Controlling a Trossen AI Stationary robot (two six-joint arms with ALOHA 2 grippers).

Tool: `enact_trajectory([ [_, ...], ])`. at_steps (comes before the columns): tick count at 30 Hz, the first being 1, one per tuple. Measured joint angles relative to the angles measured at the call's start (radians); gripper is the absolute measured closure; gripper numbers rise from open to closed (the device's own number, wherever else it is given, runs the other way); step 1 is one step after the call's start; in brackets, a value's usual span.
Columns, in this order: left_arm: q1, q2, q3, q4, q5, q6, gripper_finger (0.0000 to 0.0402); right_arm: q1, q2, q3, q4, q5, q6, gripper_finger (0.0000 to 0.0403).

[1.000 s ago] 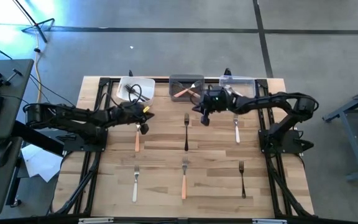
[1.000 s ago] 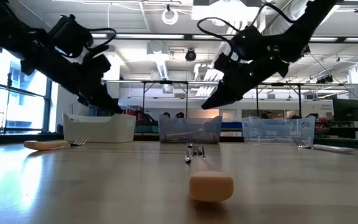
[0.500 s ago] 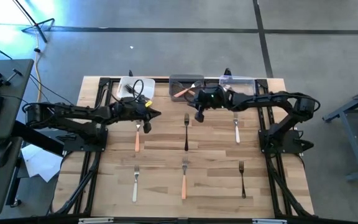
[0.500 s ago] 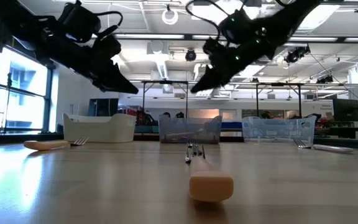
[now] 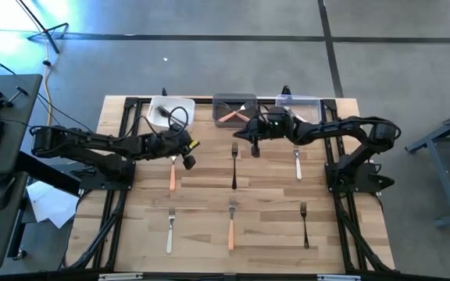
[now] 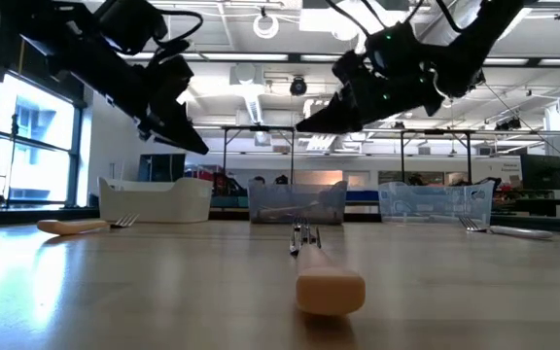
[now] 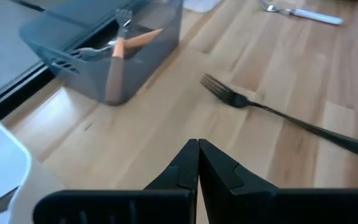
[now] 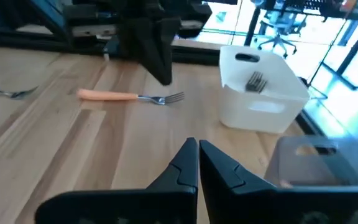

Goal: Sort silverware by color (type)
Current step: Put the top orange fork into the black bin

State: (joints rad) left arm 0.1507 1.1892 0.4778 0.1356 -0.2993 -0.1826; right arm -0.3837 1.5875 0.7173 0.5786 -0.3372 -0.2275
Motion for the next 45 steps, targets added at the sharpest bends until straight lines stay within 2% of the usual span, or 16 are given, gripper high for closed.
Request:
enact_trajectory([
  [2,-0.016,0.0,0.016,-0.025,-0.001,0.0,0.0401,0.003,-0.004,-0.031,0.017,0.024,0.016,0.0403],
  [5,-0.045,0.0,0.055,-0.157,-0.043,-0.031,0.0401,0.002,-0.016,-0.037,0.0,0.069,-0.005,0.0403],
  [8,-0.075,0.0,0.119,-0.342,-0.127,-0.105,0.0401,-0.024,-0.029,-0.007,-0.098,0.074,-0.042,0.0403],
  [11,-0.107,0.0,0.187,-0.546,-0.163,-0.209,0.0401,-0.058,-0.065,0.047,-0.226,0.063,-0.044,0.0403],
  [16,-0.156,0.0,0.252,-0.811,-0.136,-0.413,0.0389,-0.091,-0.131,0.081,-0.346,0.059,-0.04,0.0403],
  [19,-0.181,0.0,0.254,-0.887,-0.04,-0.529,0.0358,-0.101,-0.183,0.07,-0.359,0.085,-0.039,0.0403],
  [24,-0.202,0.002,0.226,-0.909,0.044,-0.747,0.0285,-0.101,-0.256,0.025,-0.373,0.147,-0.031,0.0403],
  [28,-0.182,0.024,0.186,-0.903,0.055,-0.802,0.0233,-0.1,-0.285,0.003,-0.394,0.171,-0.02,0.0403],
  [31,-0.145,0.041,0.162,-0.87,0.054,-0.803,0.0209,-0.098,-0.289,0.001,-0.389,0.172,-0.018,0.0403],
  [36,-0.083,0.082,0.137,-0.843,0.08,-0.771,0.0201,-0.098,-0.286,0.0,-0.398,0.172,-0.011,0.0403],
  [45,-0.021,0.213,0.137,-0.764,0.114,-0.655,0.0216,-0.098,-0.286,0.0,-0.419,0.179,-0.005,0.0403],
])
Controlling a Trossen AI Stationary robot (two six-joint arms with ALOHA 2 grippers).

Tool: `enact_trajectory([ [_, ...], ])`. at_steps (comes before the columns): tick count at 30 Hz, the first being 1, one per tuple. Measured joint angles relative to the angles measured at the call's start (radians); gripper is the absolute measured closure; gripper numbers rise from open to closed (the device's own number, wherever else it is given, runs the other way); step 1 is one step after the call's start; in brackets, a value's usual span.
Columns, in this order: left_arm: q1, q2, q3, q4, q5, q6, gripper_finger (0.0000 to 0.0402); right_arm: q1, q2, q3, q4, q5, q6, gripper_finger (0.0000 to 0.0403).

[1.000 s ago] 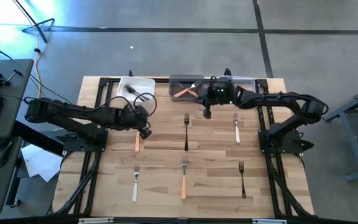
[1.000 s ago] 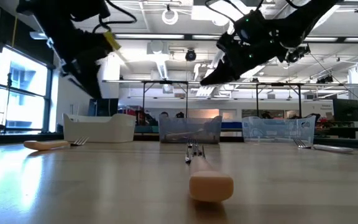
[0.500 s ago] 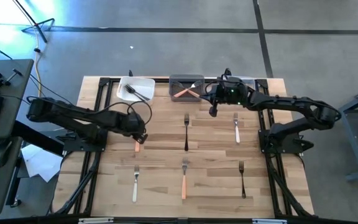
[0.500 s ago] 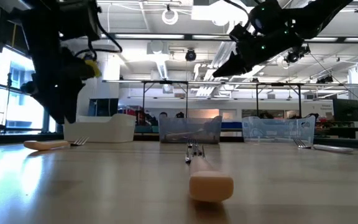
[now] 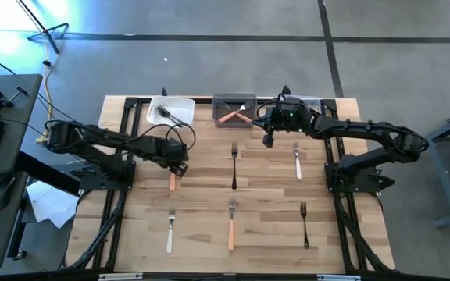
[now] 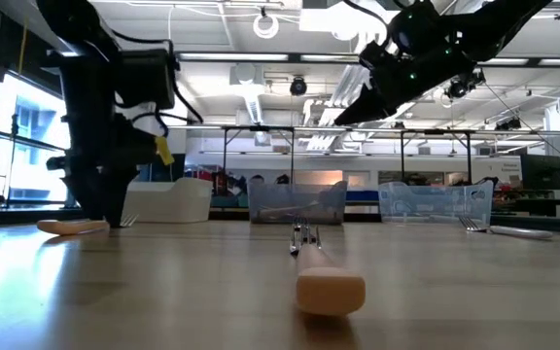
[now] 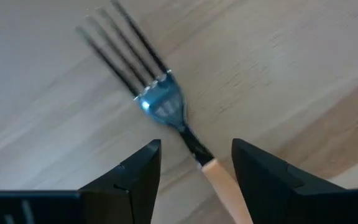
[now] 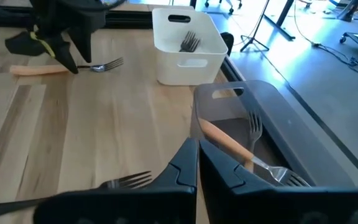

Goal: Sort silverware by color (type)
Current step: Put the top orange fork into the black bin

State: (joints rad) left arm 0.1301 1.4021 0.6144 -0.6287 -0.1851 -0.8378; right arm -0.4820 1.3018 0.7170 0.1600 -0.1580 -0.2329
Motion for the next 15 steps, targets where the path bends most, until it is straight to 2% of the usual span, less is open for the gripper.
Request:
enact_trajectory([
  [5,0.021,0.05,0.005,0.022,0.024,0.054,0.0232,0.0,0.0,0.0,-0.012,0.041,0.0,0.0403],
  [8,0.028,0.056,0.005,0.021,0.026,0.107,0.0255,0.0,0.0,0.0,-0.024,0.052,0.0,0.0403],
  [15,0.021,0.055,0.003,0.028,0.01,0.219,0.0361,0.0,0.001,0.0,-0.031,0.051,-0.007,0.0403],
])
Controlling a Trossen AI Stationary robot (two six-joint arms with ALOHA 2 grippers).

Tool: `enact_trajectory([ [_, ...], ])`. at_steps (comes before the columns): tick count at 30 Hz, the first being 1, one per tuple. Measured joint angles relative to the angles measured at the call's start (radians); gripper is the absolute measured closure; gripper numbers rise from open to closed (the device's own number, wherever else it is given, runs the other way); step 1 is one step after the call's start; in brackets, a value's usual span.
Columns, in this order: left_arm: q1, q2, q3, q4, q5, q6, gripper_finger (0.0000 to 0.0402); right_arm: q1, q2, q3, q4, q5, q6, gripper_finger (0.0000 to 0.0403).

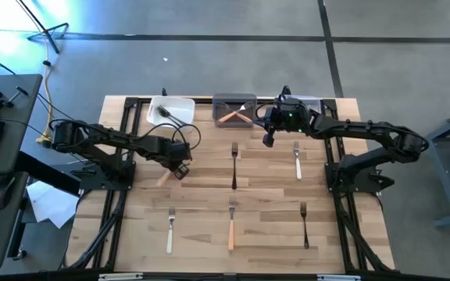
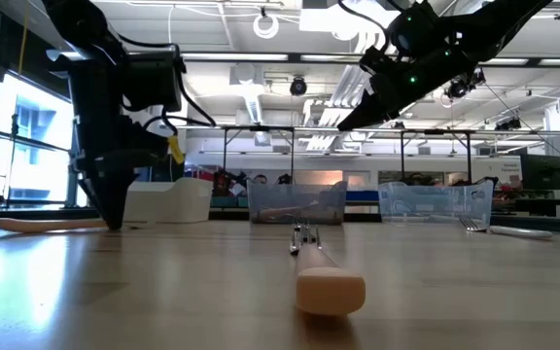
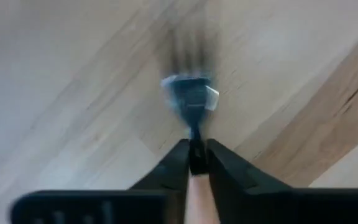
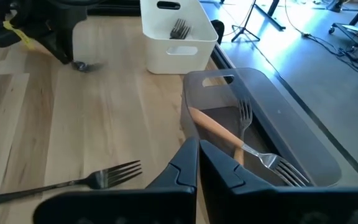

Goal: Sort silverware by color (type)
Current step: Put the top orange fork into the black bin

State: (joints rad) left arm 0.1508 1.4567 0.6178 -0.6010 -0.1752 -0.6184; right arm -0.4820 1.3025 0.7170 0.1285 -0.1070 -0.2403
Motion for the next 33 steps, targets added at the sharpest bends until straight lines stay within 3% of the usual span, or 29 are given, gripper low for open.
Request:
enact_trajectory([
  [3,-0.001,0.0,0.017,0.009,-0.013,0.07,0.0391,0.0,0.0,0.0,-0.003,0.0,-0.003,0.0403],
  [6,0.01,0.009,0.071,-0.001,-0.043,0.133,0.0388,0.0,0.0,0.0,-0.006,0.0,-0.004,0.0403],
  [18,0.179,0.039,0.466,0.018,-0.093,0.583,0.0394,0.0,-0.043,0.0,-0.07,-0.005,-0.029,0.0403],
  [27,0.295,0.33,0.863,0.016,-0.021,0.85,0.0395,0.0,-0.134,-0.064,-0.051,-0.005,-0.049,0.0403],
  [33,0.329,0.532,1.1,0.017,0.08,0.916,0.0396,-0.002,-0.242,-0.114,-0.05,-0.005,-0.049,0.0403],
])
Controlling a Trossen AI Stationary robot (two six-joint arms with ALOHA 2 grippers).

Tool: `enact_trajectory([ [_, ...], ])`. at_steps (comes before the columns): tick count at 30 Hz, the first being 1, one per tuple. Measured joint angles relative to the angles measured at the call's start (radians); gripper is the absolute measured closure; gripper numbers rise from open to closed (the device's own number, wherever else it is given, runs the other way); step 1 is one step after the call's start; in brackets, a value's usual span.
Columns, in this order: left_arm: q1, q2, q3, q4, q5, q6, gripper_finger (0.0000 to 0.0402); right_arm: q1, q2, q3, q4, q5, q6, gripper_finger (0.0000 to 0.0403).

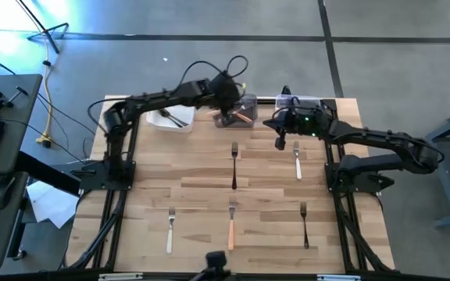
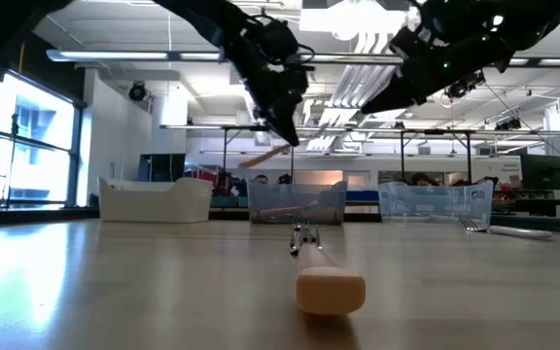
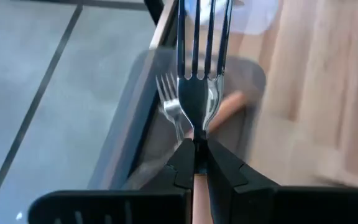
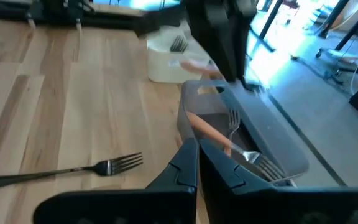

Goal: Sort silverware by color (type)
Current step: Put the top orange fork into the black bin

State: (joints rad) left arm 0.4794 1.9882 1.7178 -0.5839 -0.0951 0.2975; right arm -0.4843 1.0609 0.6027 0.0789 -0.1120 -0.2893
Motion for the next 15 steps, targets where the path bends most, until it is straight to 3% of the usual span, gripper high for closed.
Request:
enact_trajectory([
  [7,0.033,0.175,0.156,0.0,0.071,-0.021,0.0396,0.0,-0.121,-0.053,0.001,0.0,0.0,0.0403],
  [15,0.066,0.246,0.174,-0.007,0.074,-0.035,0.0396,0.0,-0.181,-0.078,-0.001,0.0,0.009,0.0403],
])
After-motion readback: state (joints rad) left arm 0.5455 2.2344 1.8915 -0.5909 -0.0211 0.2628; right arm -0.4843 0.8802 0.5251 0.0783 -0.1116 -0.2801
